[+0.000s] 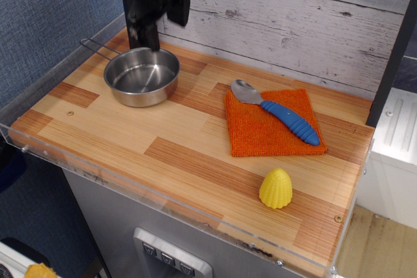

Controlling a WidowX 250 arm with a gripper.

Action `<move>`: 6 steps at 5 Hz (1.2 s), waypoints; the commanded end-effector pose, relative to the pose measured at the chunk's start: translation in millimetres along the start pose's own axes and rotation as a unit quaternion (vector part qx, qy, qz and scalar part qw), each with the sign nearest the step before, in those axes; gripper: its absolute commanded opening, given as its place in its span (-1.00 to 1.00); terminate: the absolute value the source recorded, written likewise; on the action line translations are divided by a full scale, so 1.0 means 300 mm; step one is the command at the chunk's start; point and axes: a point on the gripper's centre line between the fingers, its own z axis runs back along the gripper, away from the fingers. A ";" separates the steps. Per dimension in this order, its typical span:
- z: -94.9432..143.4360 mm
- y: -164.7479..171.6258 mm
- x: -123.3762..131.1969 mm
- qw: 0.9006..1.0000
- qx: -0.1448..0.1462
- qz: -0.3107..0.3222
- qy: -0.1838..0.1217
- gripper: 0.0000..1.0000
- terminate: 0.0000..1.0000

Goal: Move bowl from front left to back left of shelf.

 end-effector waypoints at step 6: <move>0.303 0.021 -0.048 0.998 -0.062 -0.026 -0.016 1.00 1.00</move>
